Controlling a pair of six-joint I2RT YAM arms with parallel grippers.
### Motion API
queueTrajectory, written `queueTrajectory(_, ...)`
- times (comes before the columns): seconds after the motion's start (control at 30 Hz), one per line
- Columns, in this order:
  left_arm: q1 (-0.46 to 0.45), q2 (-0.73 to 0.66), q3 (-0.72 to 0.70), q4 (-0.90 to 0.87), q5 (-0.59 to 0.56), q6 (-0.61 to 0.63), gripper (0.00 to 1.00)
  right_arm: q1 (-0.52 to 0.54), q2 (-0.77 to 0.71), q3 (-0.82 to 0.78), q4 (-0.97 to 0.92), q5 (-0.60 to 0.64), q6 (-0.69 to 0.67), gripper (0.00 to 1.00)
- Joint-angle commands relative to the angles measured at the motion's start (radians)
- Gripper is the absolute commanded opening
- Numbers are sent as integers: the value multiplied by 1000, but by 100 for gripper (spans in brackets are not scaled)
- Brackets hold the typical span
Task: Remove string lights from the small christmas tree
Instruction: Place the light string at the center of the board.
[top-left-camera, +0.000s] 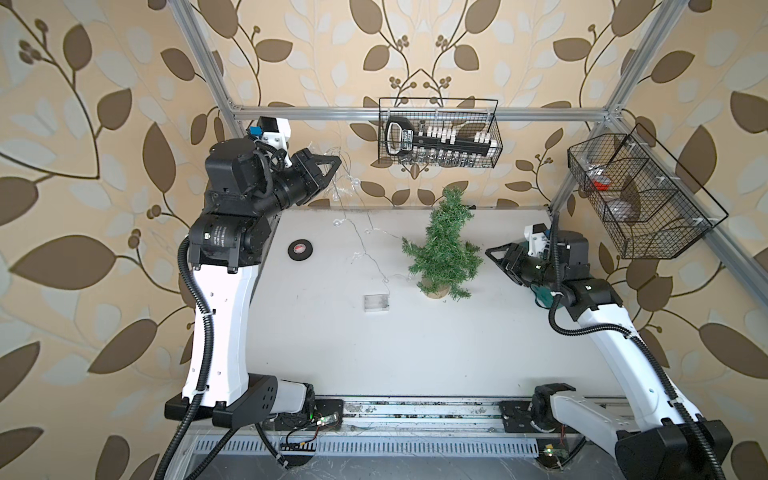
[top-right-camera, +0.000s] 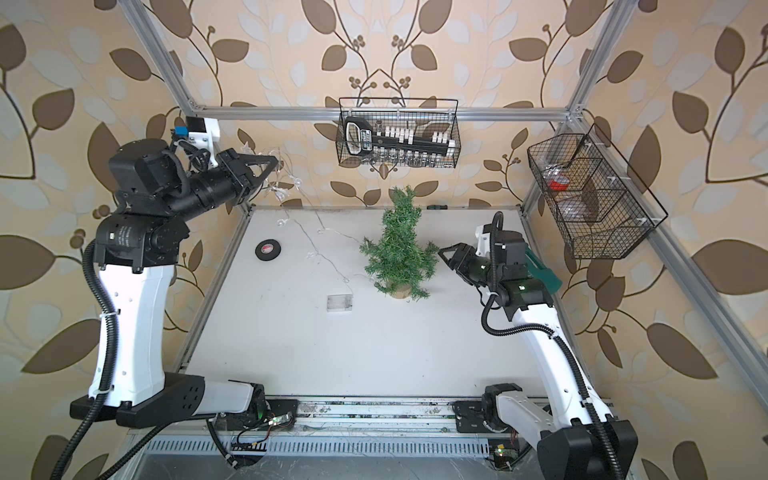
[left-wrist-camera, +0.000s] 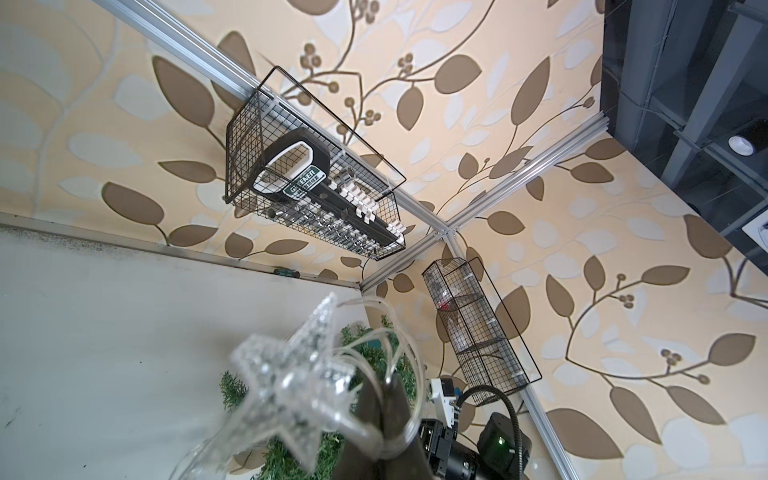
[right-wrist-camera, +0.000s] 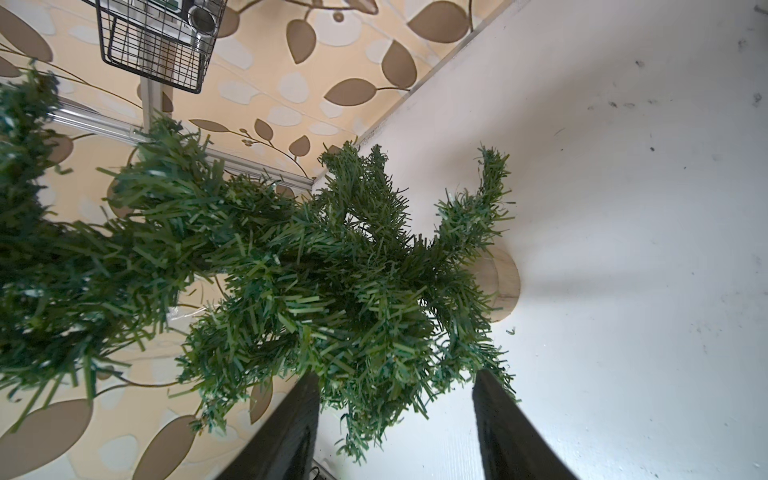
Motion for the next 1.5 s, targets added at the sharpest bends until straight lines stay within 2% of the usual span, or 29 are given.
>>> queueTrajectory(0.0,6,-68,25,-101,-65,76,0,-3,-12,17,-11,-10,-17,59)
queueTrajectory(0.23,4,-129,8,-271,-296,184,0,-7,-8,27,-10,-10,-22,58)
queueTrajectory(0.33,4,-138,21,-297,-352,203,0,-7,-11,26,-7,-13,-22,58)
queueTrajectory(0.6,5,-120,36,-270,-273,177,0,-7,-35,-4,10,-16,-12,58)
queueTrajectory(0.87,5,-30,230,-260,-144,104,0,-8,-59,-26,28,-19,2,58)
queueTrajectory(1.0,6,17,406,-335,-206,132,0,-7,-70,-31,38,-18,14,58)
queueTrajectory(1.07,6,26,444,-357,-236,151,0,-7,-73,-33,42,-18,18,59)
queueTrajectory(1.17,7,23,403,-359,-228,143,0,-8,-77,-39,51,-22,25,58)
queueTrajectory(1.47,5,-55,-2,-251,-165,129,0,-7,-94,-60,59,-30,34,58)
